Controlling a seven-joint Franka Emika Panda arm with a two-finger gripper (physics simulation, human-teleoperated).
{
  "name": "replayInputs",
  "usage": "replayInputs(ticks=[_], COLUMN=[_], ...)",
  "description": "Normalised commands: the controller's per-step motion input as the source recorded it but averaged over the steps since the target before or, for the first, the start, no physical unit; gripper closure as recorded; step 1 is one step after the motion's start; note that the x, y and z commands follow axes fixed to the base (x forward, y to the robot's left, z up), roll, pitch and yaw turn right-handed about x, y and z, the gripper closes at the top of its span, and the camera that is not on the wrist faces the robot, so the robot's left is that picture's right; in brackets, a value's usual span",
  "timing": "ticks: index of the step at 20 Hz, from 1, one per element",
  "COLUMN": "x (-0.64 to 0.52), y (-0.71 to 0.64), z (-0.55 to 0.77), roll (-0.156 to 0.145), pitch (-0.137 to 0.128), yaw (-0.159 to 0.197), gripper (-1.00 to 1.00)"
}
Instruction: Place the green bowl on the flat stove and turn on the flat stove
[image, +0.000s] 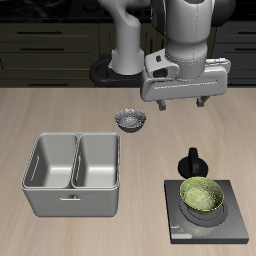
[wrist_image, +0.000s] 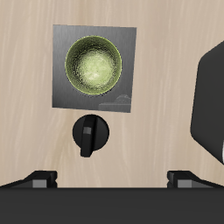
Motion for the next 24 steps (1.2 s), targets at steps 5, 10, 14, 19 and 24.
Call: replayInputs(ticks=[5, 10, 14, 19, 24], x=[-0.08, -0.19, -0.33, -0.27, -0.30], y=[-0.03, -0.01, -0.02, 0.07, 0.15], z=[0.00, -0.05, 0.07, -0.06, -0.08], roll=[-0.017, -0.025, 0.010, -0.017, 0.032], pitch=[0.006, 0.010, 0.011, 0.003, 0.024], yaw=[0.000, -0.005, -0.014, -0.002, -0.052], gripper=[-1.00, -1.00, -1.00, -1.00, -1.00])
